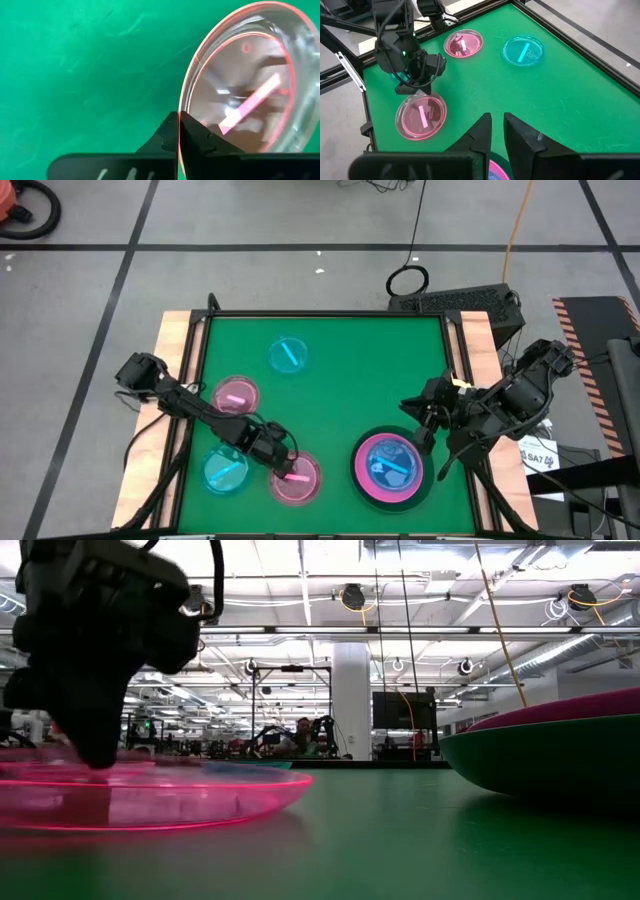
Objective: Stack plastic plates
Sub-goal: Stack the bottom pink plate on top of the blue plate
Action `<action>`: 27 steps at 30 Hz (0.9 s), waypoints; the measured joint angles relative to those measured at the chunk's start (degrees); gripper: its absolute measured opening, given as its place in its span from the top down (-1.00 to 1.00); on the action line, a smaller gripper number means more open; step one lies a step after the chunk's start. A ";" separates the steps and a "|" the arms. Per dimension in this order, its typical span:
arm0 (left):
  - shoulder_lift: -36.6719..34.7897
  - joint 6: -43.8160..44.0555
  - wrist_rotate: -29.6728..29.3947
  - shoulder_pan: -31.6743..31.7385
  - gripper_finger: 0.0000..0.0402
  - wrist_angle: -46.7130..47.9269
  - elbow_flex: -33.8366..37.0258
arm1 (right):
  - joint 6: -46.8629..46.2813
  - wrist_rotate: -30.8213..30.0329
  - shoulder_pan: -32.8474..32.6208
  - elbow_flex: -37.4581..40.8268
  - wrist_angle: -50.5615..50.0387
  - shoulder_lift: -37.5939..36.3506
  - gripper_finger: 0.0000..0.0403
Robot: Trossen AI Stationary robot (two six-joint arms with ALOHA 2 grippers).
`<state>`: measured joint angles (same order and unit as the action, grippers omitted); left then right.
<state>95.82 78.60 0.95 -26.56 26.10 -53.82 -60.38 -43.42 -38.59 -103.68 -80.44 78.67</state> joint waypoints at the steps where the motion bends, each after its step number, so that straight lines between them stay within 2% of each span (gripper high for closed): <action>1: -0.72 0.16 -0.31 0.14 0.98 0.04 0.00 | 0.00 0.01 0.00 0.00 0.00 -0.02 0.79; 9: -6.86 -0.23 -2.66 2.03 0.98 1.04 0.00 | -3.21 0.32 0.00 0.00 -0.76 -0.10 0.79; 14: -9.66 -0.98 -4.03 3.31 0.98 1.00 -0.02 | -7.91 3.25 0.00 0.00 -3.21 -0.41 0.79; 19: -11.25 -0.69 -4.77 4.89 0.98 -0.23 -0.02 | -15.79 4.80 0.00 0.00 -6.19 -0.94 0.79; 27: -13.42 0.17 -9.50 7.88 0.98 -9.51 -0.04 | -30.37 6.82 0.13 -0.02 -9.20 -3.05 0.78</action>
<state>82.40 78.77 -8.55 -18.68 16.60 -53.87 -90.75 -36.60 -38.46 -103.70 -89.65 75.62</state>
